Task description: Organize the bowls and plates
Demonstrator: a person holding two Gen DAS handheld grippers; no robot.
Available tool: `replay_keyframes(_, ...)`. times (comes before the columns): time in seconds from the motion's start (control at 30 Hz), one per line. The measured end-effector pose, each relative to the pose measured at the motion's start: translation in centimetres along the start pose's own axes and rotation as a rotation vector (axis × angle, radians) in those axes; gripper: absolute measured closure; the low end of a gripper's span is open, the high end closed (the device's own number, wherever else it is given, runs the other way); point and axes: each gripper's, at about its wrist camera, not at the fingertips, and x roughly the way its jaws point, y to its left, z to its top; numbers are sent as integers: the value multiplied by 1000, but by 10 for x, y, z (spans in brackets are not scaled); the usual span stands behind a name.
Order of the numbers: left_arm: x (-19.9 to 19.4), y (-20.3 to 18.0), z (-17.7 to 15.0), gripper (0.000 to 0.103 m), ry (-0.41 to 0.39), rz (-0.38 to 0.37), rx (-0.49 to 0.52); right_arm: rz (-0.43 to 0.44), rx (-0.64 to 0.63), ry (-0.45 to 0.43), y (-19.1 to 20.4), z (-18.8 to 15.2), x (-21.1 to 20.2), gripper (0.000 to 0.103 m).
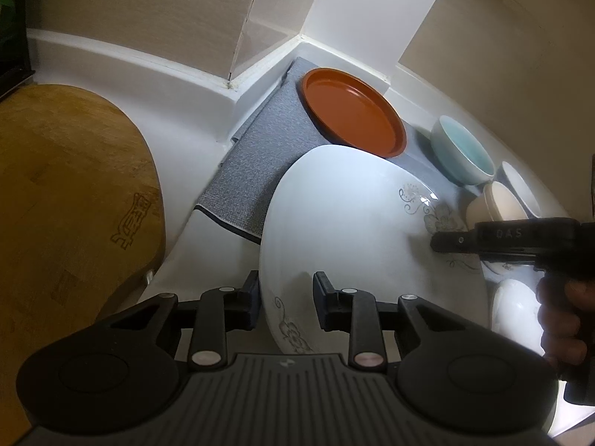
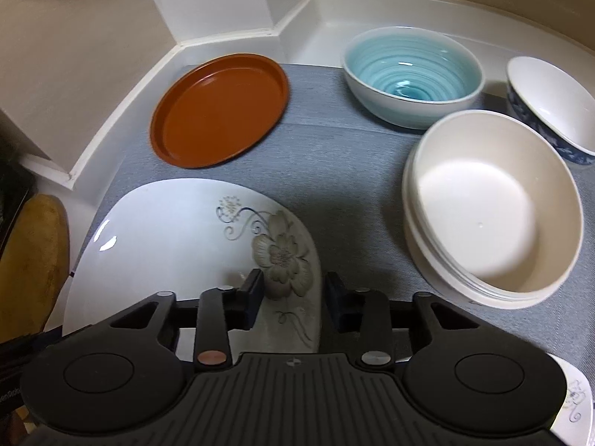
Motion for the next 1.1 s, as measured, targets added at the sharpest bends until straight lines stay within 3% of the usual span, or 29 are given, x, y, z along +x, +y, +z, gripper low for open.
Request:
replay_keyframes(0.4, 2, 4, -1, 76, -14, -9, -1, 4, -8, -32, 2, 0, -1, 68)
replay_keyframes(1.1, -21, -7, -6, 76, -81, 33, 8, 50, -22, -88, 2, -9, -25, 74)
